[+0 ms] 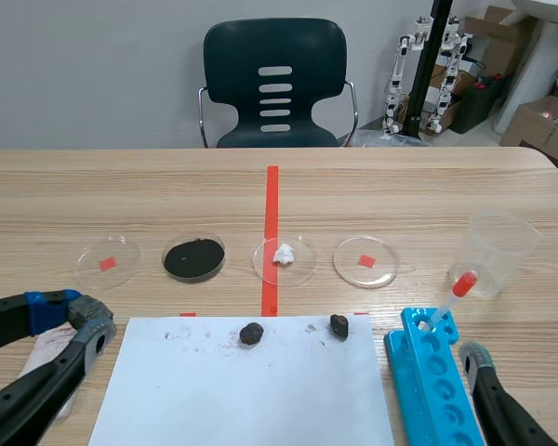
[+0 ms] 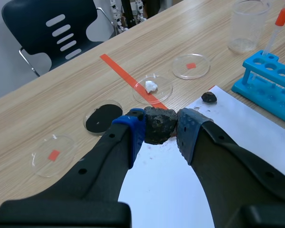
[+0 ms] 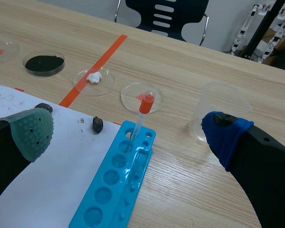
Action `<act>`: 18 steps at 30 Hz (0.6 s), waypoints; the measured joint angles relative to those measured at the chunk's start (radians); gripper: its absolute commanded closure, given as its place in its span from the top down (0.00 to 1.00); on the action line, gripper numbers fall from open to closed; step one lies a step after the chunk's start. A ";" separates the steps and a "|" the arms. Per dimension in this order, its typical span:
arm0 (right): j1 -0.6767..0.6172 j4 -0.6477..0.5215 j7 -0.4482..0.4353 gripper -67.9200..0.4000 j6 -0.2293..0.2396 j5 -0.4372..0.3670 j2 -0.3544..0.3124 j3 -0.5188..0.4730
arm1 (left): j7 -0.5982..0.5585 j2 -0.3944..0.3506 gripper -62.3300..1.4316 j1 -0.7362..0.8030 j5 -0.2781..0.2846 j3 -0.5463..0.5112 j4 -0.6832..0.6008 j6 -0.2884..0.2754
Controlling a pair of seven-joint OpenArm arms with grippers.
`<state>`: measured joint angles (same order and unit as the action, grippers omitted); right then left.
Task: Rub the mineral on the streak plate
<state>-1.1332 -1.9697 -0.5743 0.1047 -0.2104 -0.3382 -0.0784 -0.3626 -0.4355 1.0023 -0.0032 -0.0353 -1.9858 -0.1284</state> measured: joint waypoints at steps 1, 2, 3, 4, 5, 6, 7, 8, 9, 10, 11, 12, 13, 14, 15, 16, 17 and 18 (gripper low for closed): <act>0.000 0.000 0.000 1.00 0.000 0.000 0.000 0.000 | 0.000 0.000 0.11 0.000 0.000 0.000 0.000 0.000; 0.000 0.000 0.000 1.00 0.000 0.000 0.000 0.000 | 0.000 0.000 0.11 0.000 0.000 0.000 0.000 0.000; 0.000 0.000 0.000 1.00 0.000 0.000 0.000 0.000 | 0.003 0.000 0.11 0.000 0.000 0.000 0.000 0.000; 0.000 0.000 0.000 1.00 0.000 0.000 0.000 0.000 | 0.008 0.000 0.11 0.000 0.000 0.000 0.000 0.000; 0.000 0.000 0.000 1.00 0.000 0.000 0.000 0.000 | 0.013 0.000 0.11 0.000 0.000 0.000 0.000 0.000; 0.000 0.000 0.000 1.00 0.000 0.000 0.000 0.000 | 0.013 0.000 0.11 0.000 0.000 0.000 0.000 0.000; 0.000 0.000 0.000 1.00 0.000 0.000 0.000 0.000 | 0.013 0.000 0.11 0.000 0.000 0.000 0.000 0.000; 0.000 0.000 0.000 1.00 0.000 0.000 0.000 0.000 | 0.013 0.000 0.11 -0.002 0.000 0.000 0.000 0.000; 0.000 0.000 0.000 1.00 0.000 0.000 0.000 0.000 | 0.013 0.000 0.11 -0.003 0.001 0.000 0.000 0.000; 0.000 0.000 0.000 1.00 0.000 0.000 0.000 0.000 | 0.013 0.000 0.11 -0.003 0.003 0.000 0.000 0.000; 0.000 0.000 0.000 1.00 0.000 0.000 0.000 0.000 | 0.013 0.000 0.11 -0.003 0.003 0.000 0.000 0.000; 0.000 0.000 0.000 1.00 0.000 0.000 0.000 0.000 | 0.013 0.000 0.11 -0.003 0.003 0.000 0.000 0.000; 0.000 0.000 0.000 1.00 0.000 0.000 0.000 0.000 | 0.013 0.000 0.11 -0.003 0.003 0.000 0.000 0.000; 0.000 0.000 0.000 1.00 0.000 0.000 0.000 0.000 | 0.013 0.000 0.11 -0.003 0.003 0.000 0.000 0.000; 0.000 0.000 0.000 1.00 0.000 0.000 0.000 0.000 | 0.013 0.000 0.11 -0.003 0.003 0.000 0.000 0.000; 0.000 0.000 0.000 1.00 0.000 0.000 0.000 0.000 | 0.013 0.000 0.11 -0.003 0.003 0.000 0.000 0.000; 0.000 0.000 0.000 1.00 0.000 0.000 0.000 0.000 | 0.013 0.000 0.11 -0.003 0.003 0.000 0.000 0.000; 0.000 0.000 0.000 1.00 0.000 0.000 0.000 0.000 | 0.013 0.000 0.11 -0.003 0.003 0.000 0.000 0.000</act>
<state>-1.1332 -1.9697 -0.5743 0.1047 -0.2104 -0.3382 -0.0784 -0.3496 -0.4355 0.9997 -0.0002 -0.0353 -1.9858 -0.1284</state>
